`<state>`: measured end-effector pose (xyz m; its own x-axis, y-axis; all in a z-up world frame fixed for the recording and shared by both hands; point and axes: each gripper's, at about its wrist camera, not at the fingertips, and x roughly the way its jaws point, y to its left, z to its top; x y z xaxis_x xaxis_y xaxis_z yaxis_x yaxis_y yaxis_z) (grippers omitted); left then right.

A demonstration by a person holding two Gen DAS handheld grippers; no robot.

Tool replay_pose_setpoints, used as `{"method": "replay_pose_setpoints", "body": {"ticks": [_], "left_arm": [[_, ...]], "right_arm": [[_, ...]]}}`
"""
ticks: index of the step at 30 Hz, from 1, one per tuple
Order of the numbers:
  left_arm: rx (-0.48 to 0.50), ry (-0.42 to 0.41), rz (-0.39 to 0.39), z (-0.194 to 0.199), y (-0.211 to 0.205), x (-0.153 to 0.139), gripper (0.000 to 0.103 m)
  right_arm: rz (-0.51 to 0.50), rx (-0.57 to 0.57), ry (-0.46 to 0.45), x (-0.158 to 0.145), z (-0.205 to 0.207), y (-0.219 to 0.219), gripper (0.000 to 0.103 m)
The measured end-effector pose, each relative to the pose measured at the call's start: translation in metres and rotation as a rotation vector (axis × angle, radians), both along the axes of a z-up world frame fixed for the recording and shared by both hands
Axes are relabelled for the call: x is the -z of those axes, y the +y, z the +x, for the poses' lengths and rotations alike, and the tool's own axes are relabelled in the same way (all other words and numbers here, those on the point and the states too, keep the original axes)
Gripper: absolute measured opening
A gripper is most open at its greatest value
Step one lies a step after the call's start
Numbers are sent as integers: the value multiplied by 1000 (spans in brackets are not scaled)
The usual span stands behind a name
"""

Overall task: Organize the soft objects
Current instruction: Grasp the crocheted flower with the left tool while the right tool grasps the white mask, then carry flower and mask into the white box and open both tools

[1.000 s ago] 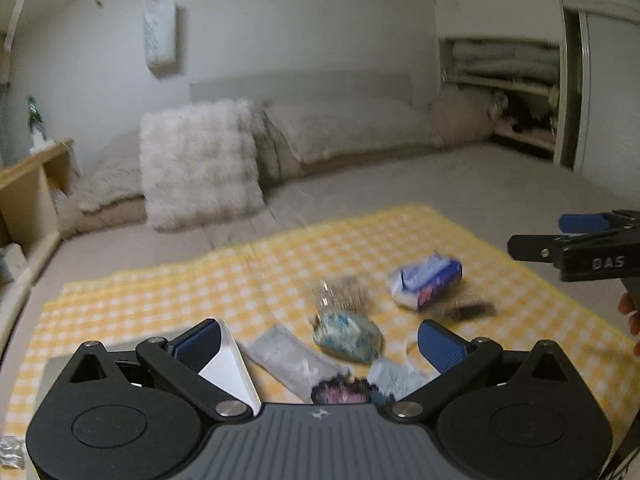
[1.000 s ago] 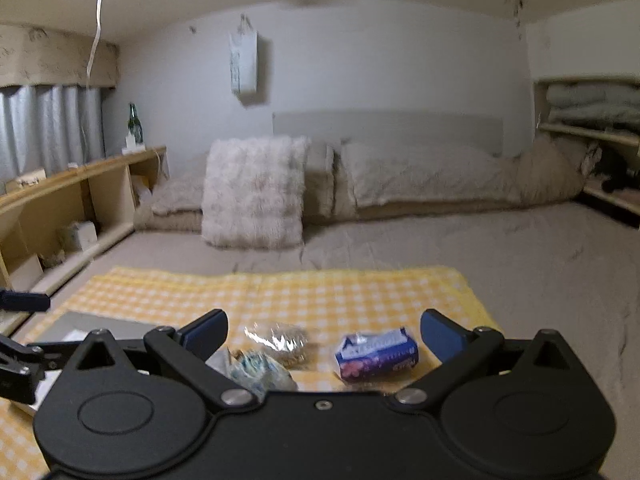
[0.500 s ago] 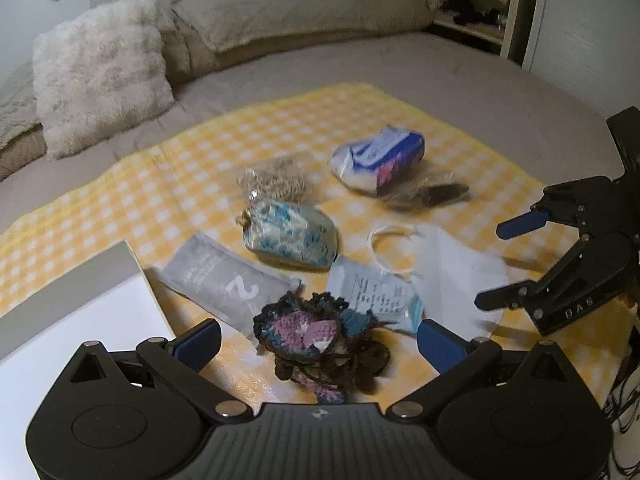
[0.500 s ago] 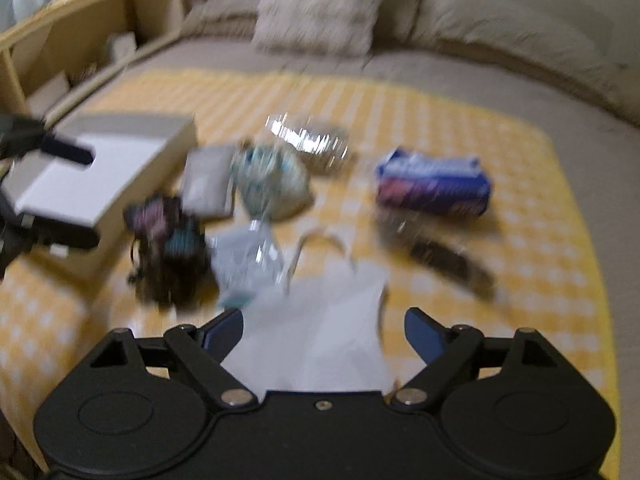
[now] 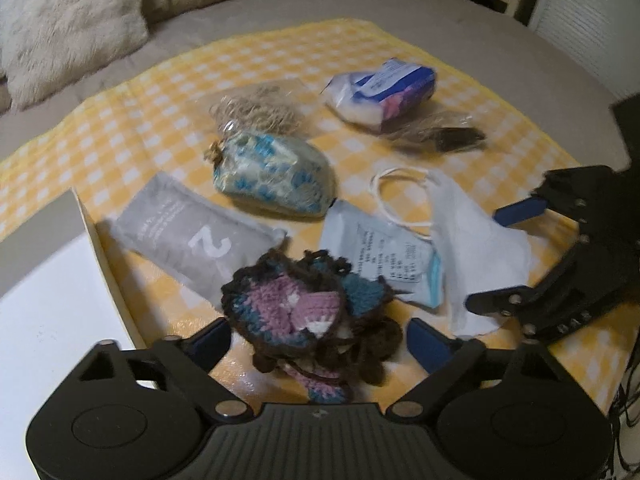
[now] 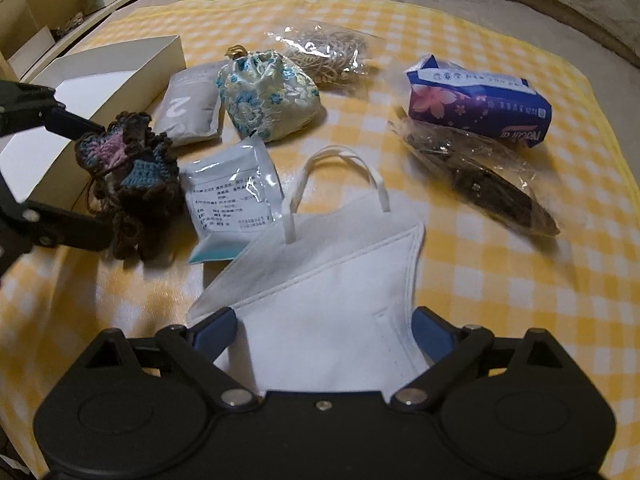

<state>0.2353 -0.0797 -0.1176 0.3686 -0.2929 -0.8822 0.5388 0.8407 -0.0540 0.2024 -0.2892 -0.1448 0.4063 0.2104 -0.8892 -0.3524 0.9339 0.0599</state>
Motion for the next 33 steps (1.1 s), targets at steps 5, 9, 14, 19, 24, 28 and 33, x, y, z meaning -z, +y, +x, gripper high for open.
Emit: {"method": "replay_pose_setpoints", "body": {"ticks": [5, 9, 14, 19, 24, 28, 33], "left_arm": [[-62, 72, -36, 10, 3, 9, 74], [-93, 118, -57, 12, 5, 14, 57], [-99, 113, -52, 8, 4, 9, 50], [-100, 92, -38, -2, 7, 4, 49], [-137, 38, -69, -11, 19, -17, 49], [-182, -46, -128, -19, 34, -50, 49], [-255, -130, -190, -29, 60, -83, 49]], "right_arm": [[-16, -25, 5, 0, -2, 1, 95], [-15, -50, 10, 0, -5, 1, 86], [9, -95, -6, -9, -14, 5, 42], [46, -108, 5, -18, -19, 3, 15], [71, -89, -45, -36, -25, 1, 15], [100, -37, -141, -63, -25, -3, 15], [168, 22, -253, -101, -20, -6, 15]]}}
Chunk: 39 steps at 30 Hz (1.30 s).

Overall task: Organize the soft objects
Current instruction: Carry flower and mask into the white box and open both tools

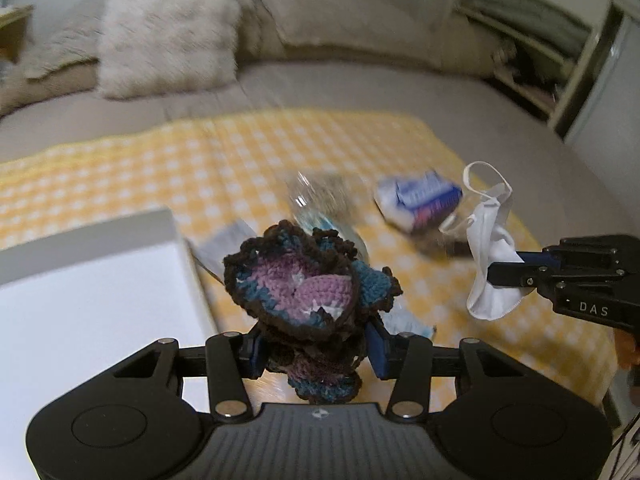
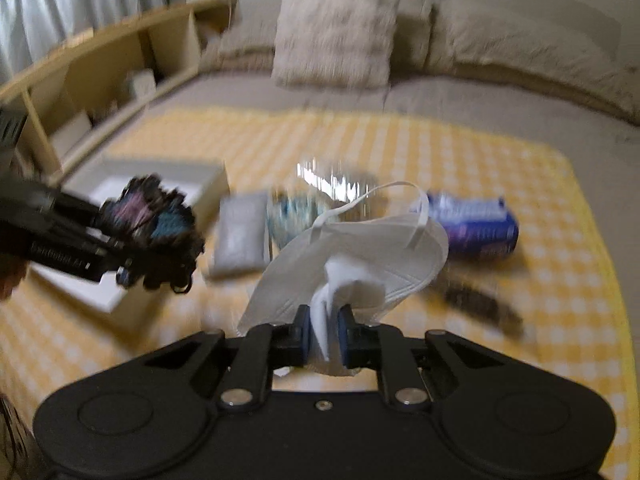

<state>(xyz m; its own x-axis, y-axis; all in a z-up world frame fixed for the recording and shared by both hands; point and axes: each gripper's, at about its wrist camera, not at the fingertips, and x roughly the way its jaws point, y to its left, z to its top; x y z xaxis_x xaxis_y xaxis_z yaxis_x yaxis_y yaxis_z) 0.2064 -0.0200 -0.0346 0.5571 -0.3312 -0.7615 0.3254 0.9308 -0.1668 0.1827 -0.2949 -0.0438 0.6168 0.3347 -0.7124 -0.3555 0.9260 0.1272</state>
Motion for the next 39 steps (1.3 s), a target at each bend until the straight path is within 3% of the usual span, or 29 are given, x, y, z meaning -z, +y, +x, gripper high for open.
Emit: {"method": "replay_pose_setpoints", "body": {"ticks": [6, 9, 14, 22, 32, 35, 39], "left_arm": [[-91, -73, -35, -15, 36, -26, 49], [-140, -97, -57, -24, 58, -34, 49], [-214, -119, -30, -41, 96, -38, 49], [-299, -72, -7, -52, 149, -28, 49], [-281, 46, 67, -49, 177, 7, 49], [-258, 64, 82, -46, 180, 14, 49], [-226, 88, 100, -40, 182, 23, 49]], "right_arm": [[84, -10, -75, -31, 9, 24, 15], [110, -63, -86, -40, 13, 49, 15], [117, -186, -64, -40, 17, 100, 15], [76, -328, 9, -21, 27, 172, 15], [2, -450, 115, 8, 39, 240, 17], [-31, -456, 146, 19, 42, 249, 23], [-82, -472, 153, 28, 40, 255, 43]]}}
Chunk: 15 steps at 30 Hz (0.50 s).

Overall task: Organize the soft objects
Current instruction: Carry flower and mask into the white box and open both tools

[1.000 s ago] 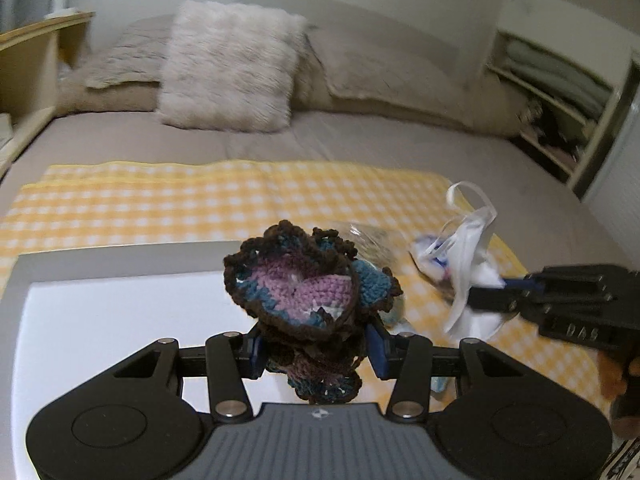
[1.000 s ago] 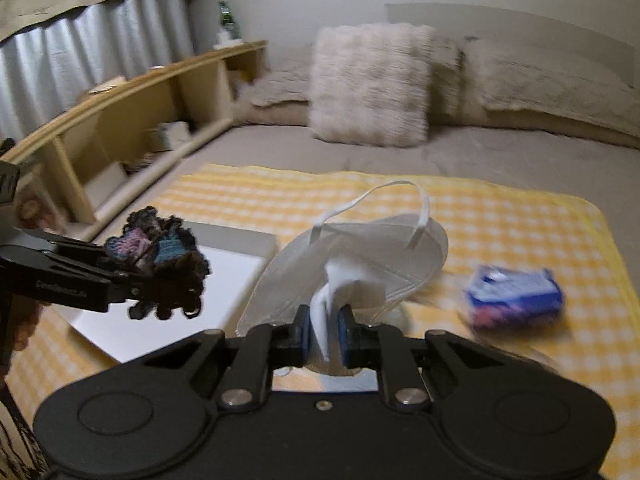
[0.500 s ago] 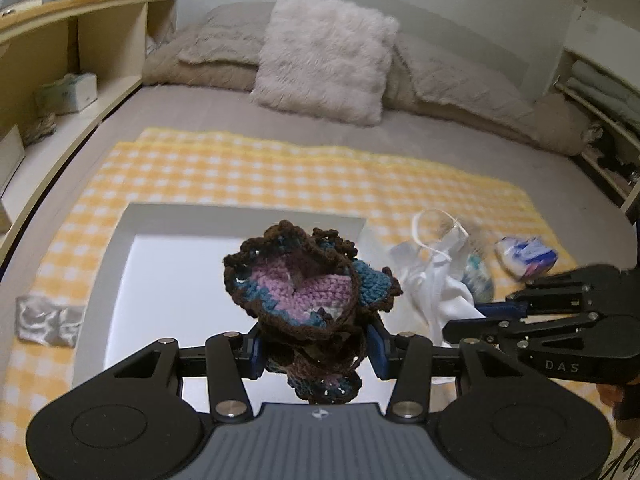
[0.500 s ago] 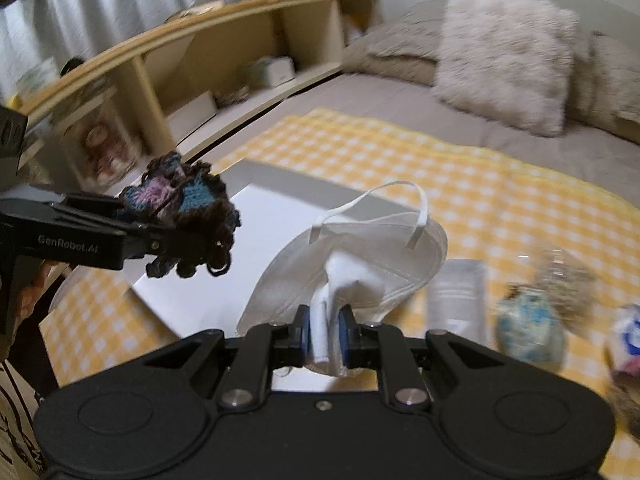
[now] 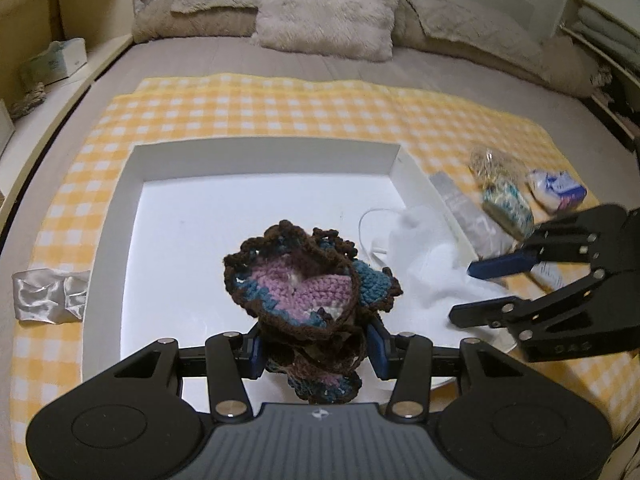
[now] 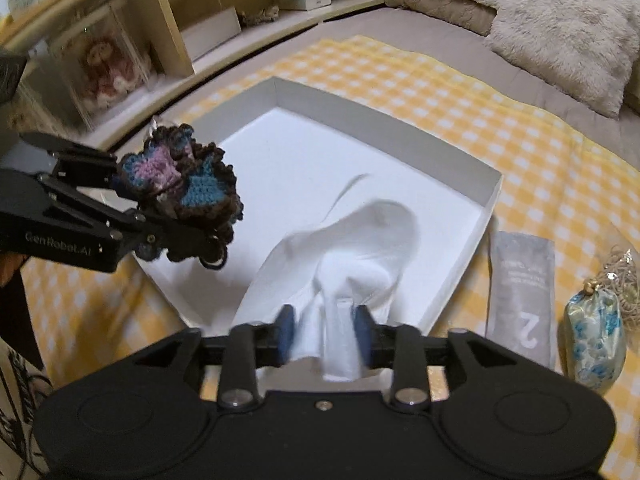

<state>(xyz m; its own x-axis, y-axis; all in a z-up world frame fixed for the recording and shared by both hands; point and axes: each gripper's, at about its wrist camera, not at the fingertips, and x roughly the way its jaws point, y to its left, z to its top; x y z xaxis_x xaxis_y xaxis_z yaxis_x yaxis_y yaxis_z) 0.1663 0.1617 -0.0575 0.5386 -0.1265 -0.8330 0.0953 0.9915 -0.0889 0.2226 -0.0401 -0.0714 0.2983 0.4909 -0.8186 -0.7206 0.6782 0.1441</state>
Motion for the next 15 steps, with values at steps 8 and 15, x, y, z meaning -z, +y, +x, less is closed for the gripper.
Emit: {"method": "replay_pose_setpoints", "body": {"ticks": [8, 15], "left_arm": [[47, 74, 27, 8, 4, 19, 49], [37, 96, -101, 13, 4, 22, 49]], "right_arm": [[-13, 17, -2, -1, -3, -13, 68], [5, 83, 11, -3, 1, -27, 70]]}}
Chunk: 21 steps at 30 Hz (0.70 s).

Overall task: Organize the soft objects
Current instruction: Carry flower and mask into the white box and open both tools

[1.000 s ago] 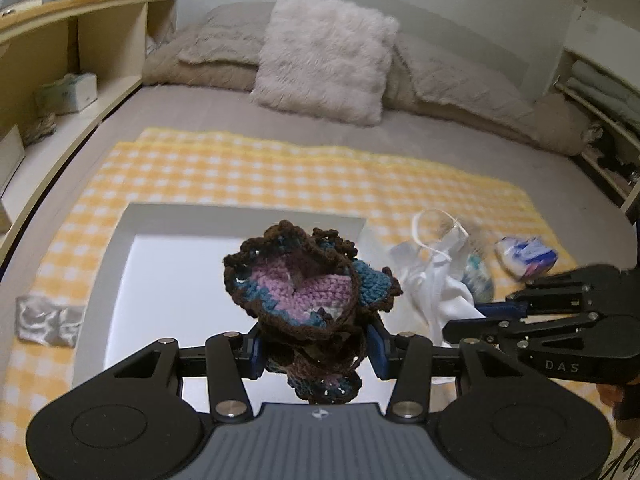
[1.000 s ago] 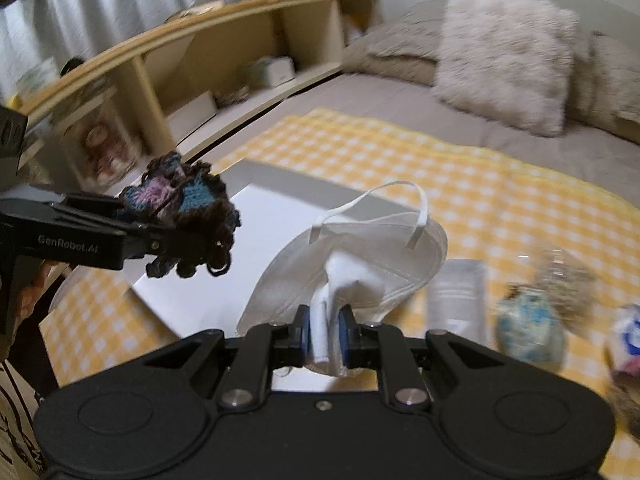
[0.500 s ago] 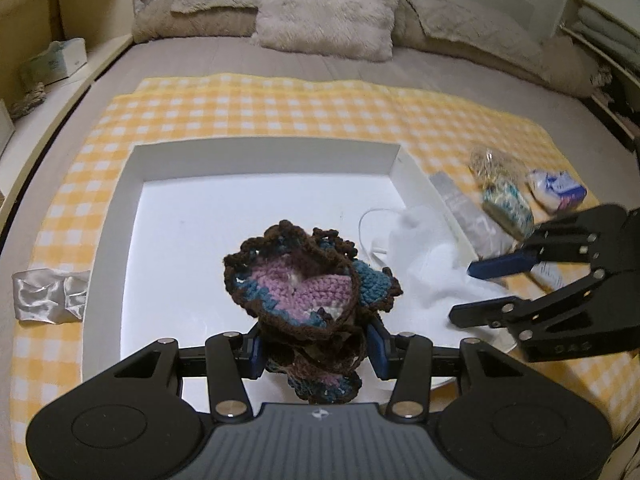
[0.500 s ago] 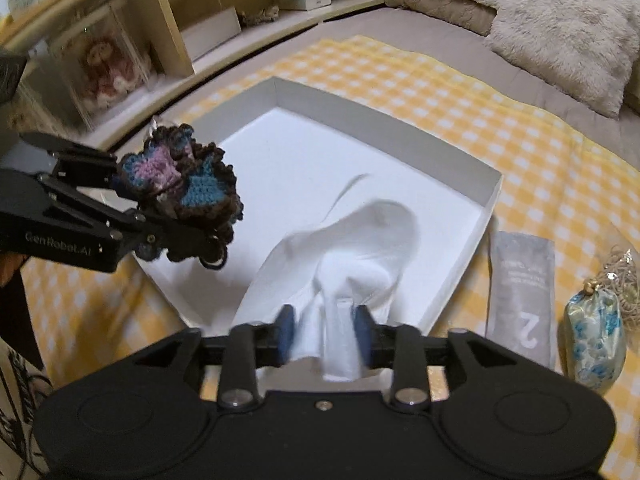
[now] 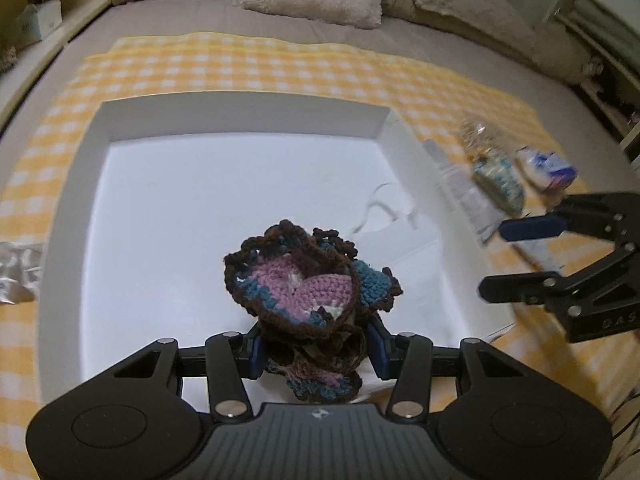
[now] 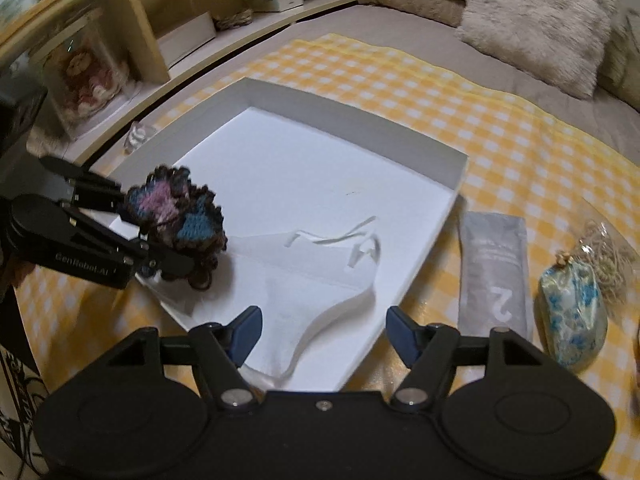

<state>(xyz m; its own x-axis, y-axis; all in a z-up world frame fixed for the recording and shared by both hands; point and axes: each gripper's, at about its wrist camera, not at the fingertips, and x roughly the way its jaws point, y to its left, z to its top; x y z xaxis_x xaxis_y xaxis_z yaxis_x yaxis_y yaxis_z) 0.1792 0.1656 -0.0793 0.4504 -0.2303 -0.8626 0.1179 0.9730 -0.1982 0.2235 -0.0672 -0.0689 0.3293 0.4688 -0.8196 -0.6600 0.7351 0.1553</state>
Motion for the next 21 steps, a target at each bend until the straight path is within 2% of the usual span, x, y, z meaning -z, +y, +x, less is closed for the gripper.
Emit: {"method": "replay_pose_setpoints", "body": {"ticks": [6, 11, 13, 15, 21], "left_arm": [[43, 0, -9, 7, -19, -2, 50], [49, -6, 2, 12, -21, 0, 51], [47, -6, 10, 14, -22, 2, 59], [42, -9, 26, 12, -23, 2, 82], [34, -12, 73, 9, -24, -2, 88]], "right_arm": [[35, 49, -6, -9, 0, -13, 72], [20, 83, -2, -7, -1, -23, 72], [6, 83, -1, -5, -2, -26, 72], [0, 88, -7, -4, -2, -28, 72], [16, 112, -8, -8, -1, -33, 74]]}}
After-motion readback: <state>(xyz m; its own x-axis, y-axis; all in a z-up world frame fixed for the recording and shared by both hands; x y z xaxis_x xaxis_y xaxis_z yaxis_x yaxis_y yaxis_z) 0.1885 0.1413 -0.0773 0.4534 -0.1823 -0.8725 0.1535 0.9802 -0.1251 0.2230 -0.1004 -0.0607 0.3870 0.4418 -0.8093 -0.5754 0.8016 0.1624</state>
